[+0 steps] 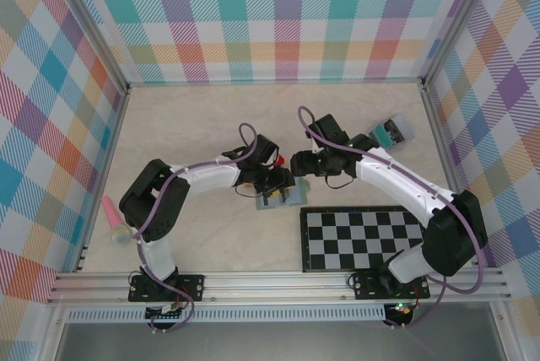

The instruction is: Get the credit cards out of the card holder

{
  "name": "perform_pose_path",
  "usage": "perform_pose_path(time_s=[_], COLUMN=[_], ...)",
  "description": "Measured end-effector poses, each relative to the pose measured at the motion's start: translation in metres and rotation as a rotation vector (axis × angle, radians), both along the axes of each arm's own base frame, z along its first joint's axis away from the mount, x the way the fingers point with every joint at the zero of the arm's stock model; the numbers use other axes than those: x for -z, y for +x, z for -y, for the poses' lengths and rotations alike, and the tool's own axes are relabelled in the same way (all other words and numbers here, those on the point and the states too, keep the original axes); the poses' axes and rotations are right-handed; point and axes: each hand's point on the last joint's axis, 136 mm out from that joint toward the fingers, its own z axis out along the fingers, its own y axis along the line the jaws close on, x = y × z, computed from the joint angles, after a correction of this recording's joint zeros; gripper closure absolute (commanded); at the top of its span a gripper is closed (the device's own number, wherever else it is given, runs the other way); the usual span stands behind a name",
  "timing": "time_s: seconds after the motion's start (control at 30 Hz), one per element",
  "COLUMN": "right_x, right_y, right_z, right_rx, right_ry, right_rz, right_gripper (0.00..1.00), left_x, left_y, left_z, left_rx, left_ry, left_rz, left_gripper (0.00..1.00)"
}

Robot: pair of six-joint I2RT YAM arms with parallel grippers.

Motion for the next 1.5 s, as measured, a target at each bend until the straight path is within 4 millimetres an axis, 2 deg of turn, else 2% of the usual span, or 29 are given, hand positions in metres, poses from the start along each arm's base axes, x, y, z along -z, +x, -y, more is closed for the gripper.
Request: perform_pose_path(time_s=[0.27, 0.43, 0.53, 0.63, 0.77, 0.93, 1.13, 1.4, 1.5], right_x=[-0.001, -0.002, 0.002, 0.014, 0.042, 0.067, 0.078, 0.105, 0.113], right_y=[-0.002, -0.001, -0.002, -0.002, -0.006, -0.009, -0.01, -0.009, -0.006], right_z=[0.0, -0.002, -0.004, -0.01, -0.019, -0.021, -0.025, -0.029, -0.029], right_rx=[0.005, 0.003, -0.004, -0.017, -0.05, -0.061, -0.066, -0.056, -0.044], right_ry=[0.015, 0.029, 0.034, 0.037, 0.028, 0.002, -0.007, -0.045, -0.061], right_rz=[0.006, 0.008, -0.004, -0.04, -0.129, -0.198, -0.226, -0.286, -0.298], right_gripper=[0.26, 0.27, 0.29, 0.36, 0.45, 0.47, 0.57, 0.6, 0.62], left_x=[-0.009, -0.004, -0.001, -0.004, -0.009, -0.005, -0.003, -0.01, -0.007], left_y=[0.005, 0.008, 0.012, 0.012, 0.018, 0.017, 0.009, 0.006, 0.004], left_z=[0.015, 0.01, -0.005, -0.026, -0.052, -0.064, -0.056, -0.041, -0.036], left_rx=[-0.013, -0.045, -0.095, -0.142, -0.204, -0.227, -0.191, -0.139, -0.127], left_ry=[-0.076, -0.046, -0.005, 0.025, 0.043, 0.059, 0.004, -0.088, -0.087], left_rz=[-0.002, 0.0, 0.009, 0.025, 0.041, 0.039, 0.019, 0.024, 0.018], left_gripper=[0.49, 0.54, 0.59, 0.62, 0.65, 0.68, 0.73, 0.73, 0.73])
